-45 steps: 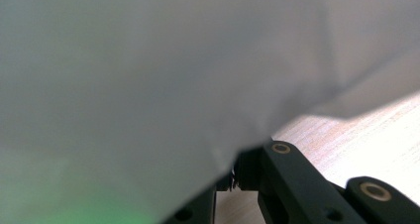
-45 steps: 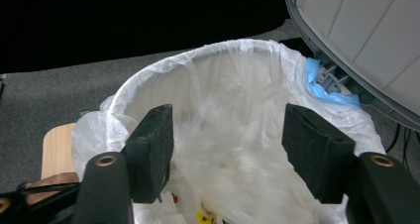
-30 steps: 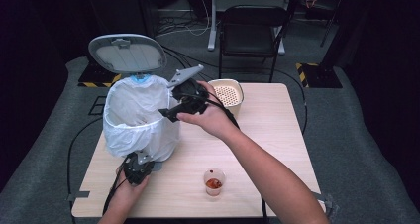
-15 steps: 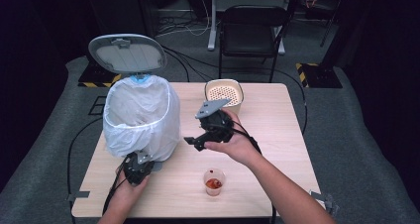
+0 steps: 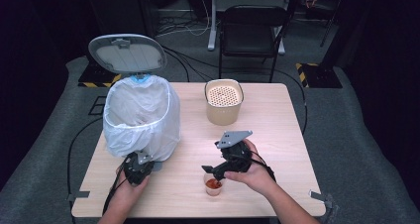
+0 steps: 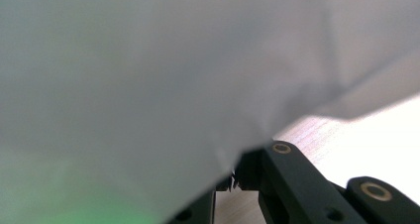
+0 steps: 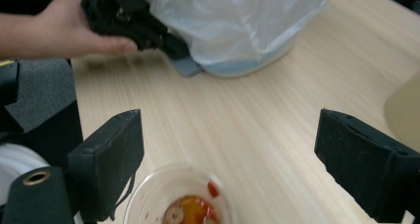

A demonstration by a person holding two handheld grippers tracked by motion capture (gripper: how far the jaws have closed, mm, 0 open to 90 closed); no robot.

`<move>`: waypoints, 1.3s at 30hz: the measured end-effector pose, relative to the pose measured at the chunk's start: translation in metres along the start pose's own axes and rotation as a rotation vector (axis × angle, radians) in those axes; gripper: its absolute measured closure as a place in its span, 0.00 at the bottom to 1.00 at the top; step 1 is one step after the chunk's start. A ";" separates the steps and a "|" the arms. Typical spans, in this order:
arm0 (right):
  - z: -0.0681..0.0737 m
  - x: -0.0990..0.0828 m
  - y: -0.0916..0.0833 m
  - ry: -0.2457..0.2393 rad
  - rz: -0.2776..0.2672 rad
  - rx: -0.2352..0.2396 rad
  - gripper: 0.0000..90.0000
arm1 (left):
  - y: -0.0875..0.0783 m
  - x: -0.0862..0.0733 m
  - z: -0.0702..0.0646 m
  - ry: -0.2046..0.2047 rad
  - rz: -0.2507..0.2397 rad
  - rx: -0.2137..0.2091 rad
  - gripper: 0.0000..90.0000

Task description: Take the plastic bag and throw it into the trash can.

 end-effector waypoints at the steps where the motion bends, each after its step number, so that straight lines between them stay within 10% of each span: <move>1: 0.002 -0.005 0.001 0.010 0.002 -0.005 0.11 | 0.000 0.000 0.000 -0.002 -0.002 -0.001 0.97; 19: 0.021 -0.055 0.029 0.025 0.068 0.024 0.05 | 0.000 0.000 0.000 -0.002 -0.002 0.000 0.97; 39: 0.016 -0.071 0.042 -0.015 0.076 -0.019 0.23 | 0.000 0.000 0.000 -0.004 -0.003 -0.002 0.97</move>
Point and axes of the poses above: each handheld gripper's, and its own axes: y roughly forward along the jaws, x roughly out of its top, z roughly to its left, the point moved 10 cm from there along y, roughly forward along the jaws, and after that the axes turned 11 degrees about x, right-handed, at the moved point
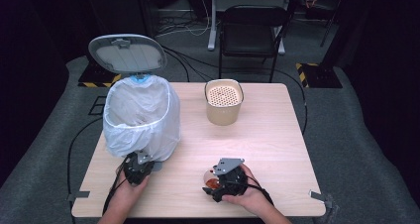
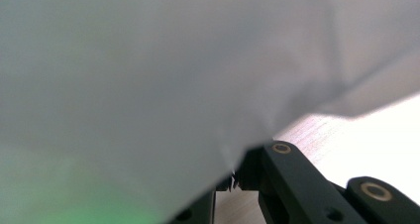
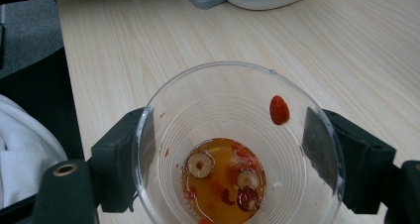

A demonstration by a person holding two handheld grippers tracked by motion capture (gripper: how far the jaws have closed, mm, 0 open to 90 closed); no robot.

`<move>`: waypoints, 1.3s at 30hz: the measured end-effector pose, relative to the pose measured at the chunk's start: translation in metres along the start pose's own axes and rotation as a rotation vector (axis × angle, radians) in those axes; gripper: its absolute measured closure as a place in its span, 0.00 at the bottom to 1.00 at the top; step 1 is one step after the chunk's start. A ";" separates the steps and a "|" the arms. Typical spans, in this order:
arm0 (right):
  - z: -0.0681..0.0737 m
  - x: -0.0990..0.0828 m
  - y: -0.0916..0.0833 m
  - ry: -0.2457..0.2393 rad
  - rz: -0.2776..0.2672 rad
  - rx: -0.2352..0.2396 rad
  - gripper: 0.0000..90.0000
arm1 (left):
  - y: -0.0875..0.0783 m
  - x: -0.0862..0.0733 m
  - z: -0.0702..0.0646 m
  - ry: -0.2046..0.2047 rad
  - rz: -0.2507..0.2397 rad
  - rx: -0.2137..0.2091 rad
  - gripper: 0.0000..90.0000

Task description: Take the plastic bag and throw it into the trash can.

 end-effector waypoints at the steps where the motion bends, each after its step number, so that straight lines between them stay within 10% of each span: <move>1: -0.001 0.000 -0.001 0.008 -0.002 -0.006 0.23 | 0.000 0.000 0.000 0.001 0.001 -0.001 0.97; 39: -0.149 -0.086 -0.123 0.390 -0.046 -0.480 0.24 | 0.000 0.000 0.001 -0.009 0.004 -0.001 0.97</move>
Point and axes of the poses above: each handheld gripper's, and its own axes: y roughly forward along the jaws, x roughly out of its top, z roughly to its left, the point moved 10 cm from there along y, roughly forward along the jaws, and after that the axes turned 11 degrees about x, right-handed, at the moved point
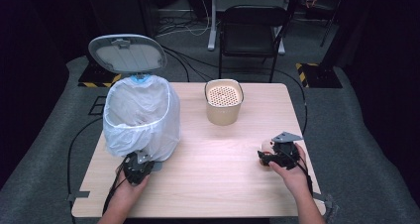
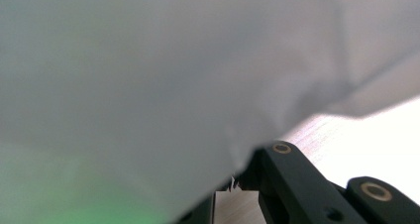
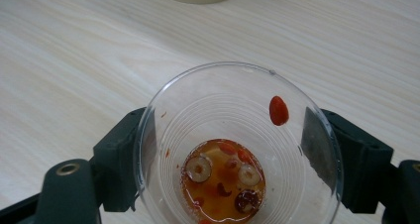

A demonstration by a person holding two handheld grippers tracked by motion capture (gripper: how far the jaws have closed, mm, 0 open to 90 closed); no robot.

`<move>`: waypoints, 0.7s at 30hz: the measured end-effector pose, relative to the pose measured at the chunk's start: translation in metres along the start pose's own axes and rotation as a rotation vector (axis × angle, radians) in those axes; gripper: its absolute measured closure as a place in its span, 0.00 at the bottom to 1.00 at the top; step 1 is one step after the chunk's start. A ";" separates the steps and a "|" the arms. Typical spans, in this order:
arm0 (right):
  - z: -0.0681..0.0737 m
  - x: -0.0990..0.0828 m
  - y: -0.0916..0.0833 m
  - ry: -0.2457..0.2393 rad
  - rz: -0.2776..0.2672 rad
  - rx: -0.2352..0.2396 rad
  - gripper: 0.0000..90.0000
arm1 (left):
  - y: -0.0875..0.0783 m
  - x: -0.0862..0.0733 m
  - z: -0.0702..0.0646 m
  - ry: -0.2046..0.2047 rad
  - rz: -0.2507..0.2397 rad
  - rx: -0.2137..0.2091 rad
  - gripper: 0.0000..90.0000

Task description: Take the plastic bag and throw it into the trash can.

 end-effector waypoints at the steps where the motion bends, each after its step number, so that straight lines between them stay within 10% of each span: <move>1: -0.005 -0.001 -0.002 0.014 -0.005 -0.013 0.24 | 0.000 0.000 0.000 0.003 0.000 0.000 0.97; 8: -0.025 -0.007 -0.009 0.056 -0.022 -0.047 0.23 | 0.000 0.000 0.000 0.003 0.000 -0.001 0.97; 21: -0.021 0.000 -0.014 0.070 -0.056 -0.033 0.15 | 0.000 0.000 0.000 0.001 0.001 -0.003 0.97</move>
Point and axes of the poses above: each handheld gripper's, and its own axes: y roughly forward along the jaws, x roughly out of its top, z roughly to its left, the point moved 10 cm from there along y, roughly forward along the jaws, and after that the axes turned 11 degrees about x, right-handed, at the moved point
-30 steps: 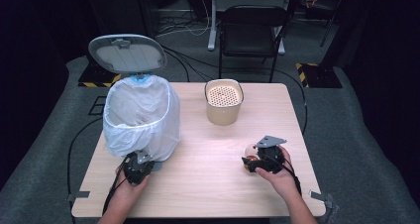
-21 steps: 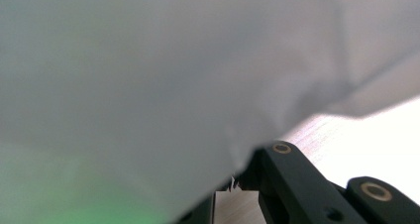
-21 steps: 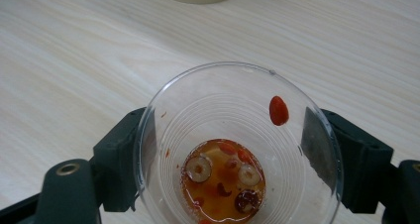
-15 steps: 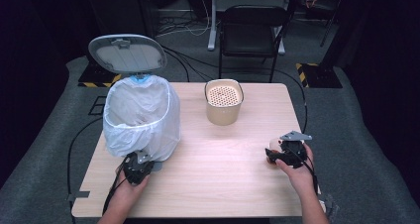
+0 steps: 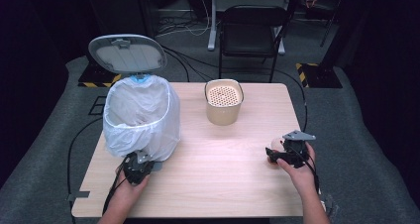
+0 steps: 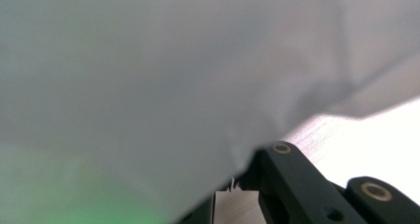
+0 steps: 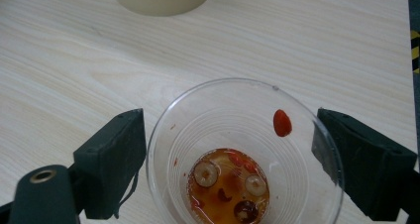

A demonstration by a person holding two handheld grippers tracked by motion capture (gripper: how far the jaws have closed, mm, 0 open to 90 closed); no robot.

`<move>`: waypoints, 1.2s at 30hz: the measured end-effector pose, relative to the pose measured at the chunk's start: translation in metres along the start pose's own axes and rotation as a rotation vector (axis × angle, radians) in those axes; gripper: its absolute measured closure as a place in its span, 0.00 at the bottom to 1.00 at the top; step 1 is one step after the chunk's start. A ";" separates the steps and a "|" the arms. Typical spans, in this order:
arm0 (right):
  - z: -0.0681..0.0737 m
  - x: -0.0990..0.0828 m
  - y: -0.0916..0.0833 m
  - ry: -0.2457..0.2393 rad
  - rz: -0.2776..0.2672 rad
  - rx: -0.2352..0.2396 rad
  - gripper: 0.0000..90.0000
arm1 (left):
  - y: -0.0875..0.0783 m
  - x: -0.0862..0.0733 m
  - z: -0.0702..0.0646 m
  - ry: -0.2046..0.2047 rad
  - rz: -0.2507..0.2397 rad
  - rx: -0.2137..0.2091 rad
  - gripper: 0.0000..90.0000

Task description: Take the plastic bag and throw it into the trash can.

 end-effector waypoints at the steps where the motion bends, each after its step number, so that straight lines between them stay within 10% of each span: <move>1: 0.000 0.002 -0.001 -0.007 -0.008 -0.001 0.15 | 0.000 0.000 0.000 0.000 0.000 0.000 0.97; 19: 0.013 0.044 -0.036 -0.043 -0.089 0.042 0.19 | 0.000 0.000 0.000 0.006 0.001 0.004 0.97; 36: 0.096 0.113 0.009 -0.201 -0.071 0.224 0.44 | 0.000 0.000 0.000 0.000 0.000 -0.002 0.97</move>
Point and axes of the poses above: each handheld gripper's, and its own axes: y roughly forward along the jaws, x roughly out of its top, z roughly to its left, the point moved 10 cm from there along y, roughly forward along the jaws, and after that the axes turned 11 degrees about x, right-handed, at the moved point
